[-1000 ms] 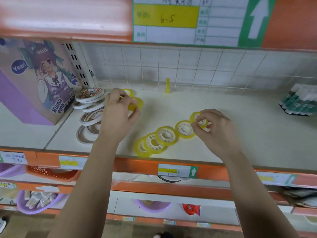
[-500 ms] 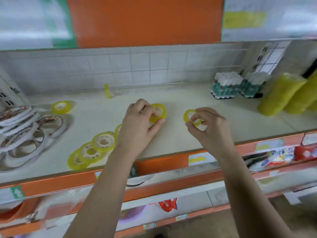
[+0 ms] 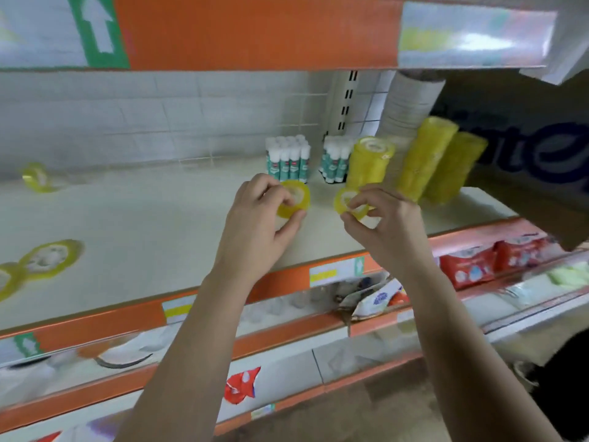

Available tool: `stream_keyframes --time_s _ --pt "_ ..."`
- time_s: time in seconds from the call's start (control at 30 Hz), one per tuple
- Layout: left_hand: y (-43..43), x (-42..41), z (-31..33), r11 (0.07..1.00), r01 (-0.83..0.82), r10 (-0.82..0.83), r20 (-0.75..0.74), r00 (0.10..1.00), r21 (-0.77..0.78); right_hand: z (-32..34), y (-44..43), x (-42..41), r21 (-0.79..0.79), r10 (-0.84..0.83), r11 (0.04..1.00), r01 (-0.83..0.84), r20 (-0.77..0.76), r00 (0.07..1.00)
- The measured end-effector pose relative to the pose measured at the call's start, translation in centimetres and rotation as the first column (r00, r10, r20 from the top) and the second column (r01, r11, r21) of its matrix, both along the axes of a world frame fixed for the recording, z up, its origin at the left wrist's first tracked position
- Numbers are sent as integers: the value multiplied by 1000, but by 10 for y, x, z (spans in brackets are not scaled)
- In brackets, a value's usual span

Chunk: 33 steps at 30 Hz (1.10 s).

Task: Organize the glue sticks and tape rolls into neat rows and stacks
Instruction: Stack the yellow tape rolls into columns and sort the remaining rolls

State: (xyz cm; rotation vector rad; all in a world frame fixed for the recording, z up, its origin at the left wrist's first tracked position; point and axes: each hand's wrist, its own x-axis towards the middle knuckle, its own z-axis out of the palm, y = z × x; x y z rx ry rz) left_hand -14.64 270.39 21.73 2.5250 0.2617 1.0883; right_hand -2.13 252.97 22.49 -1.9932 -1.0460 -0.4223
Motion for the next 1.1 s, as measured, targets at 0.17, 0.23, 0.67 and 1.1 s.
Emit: stream_keyframes --time_s 0.17,0.23,0.67,1.1 --pt "-45 45 8 998 48 -46 54 997 -38 7 -41 44 4 -21 1000 21 28 999" --pt "-56 61 10 997 69 -67 62 996 -23 9 -51 59 29 -32 999 31 40 999" --pt "-93 126 24 980 199 -200 66 978 30 22 -101 132 124 -199 974 187 91 976" --pt "-152 173 19 999 33 -34 101 994 10 34 -131 234 157 -82 985 65 103 991"
